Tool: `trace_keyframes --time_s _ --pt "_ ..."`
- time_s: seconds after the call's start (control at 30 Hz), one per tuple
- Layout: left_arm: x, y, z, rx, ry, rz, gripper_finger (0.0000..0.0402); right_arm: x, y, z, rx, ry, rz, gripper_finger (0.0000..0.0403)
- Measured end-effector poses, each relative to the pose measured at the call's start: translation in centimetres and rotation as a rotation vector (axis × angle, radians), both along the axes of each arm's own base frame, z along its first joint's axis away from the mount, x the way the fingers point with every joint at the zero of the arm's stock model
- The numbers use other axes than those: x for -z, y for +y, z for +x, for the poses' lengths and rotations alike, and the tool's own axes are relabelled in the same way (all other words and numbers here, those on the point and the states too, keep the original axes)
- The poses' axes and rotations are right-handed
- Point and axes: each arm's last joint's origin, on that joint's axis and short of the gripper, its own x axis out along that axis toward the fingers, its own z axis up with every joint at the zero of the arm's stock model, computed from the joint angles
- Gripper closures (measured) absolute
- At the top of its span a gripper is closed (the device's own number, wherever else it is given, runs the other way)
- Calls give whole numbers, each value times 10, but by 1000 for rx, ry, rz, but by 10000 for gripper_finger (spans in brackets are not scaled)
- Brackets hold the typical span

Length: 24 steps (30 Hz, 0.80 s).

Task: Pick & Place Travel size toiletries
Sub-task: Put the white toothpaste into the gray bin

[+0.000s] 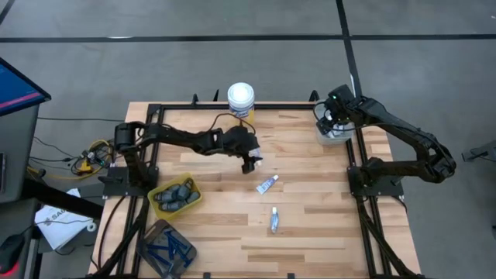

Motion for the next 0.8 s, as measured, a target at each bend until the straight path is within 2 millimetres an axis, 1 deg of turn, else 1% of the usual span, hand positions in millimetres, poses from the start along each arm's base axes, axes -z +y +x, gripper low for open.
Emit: trace_keyframes --time_s 0.1,0.2,0.3,0.4,0.53,0.7,0.8 --pt "2 6 7 26 2 11 156 0 0 0 0 0 1 117" --pt "8 9 24 63 -2 -4 156 0 1 1 -6 0 2 117" --pt "18 7 39 89 36 -27 156 0 3 4 -17 -2 5 117" --pt "22 3 46 114 67 -22 156 0 6 6 -35 -1 7 117" --pt "29 0 43 117 146 -19 156 0 9 9 -55 2 9 117" --pt "37 2 33 58 271 -83 156 1 11 12 -73 5 12 117" --pt "38 -1 30 32 308 -118 156 1 12 13 -78 5 11 117"
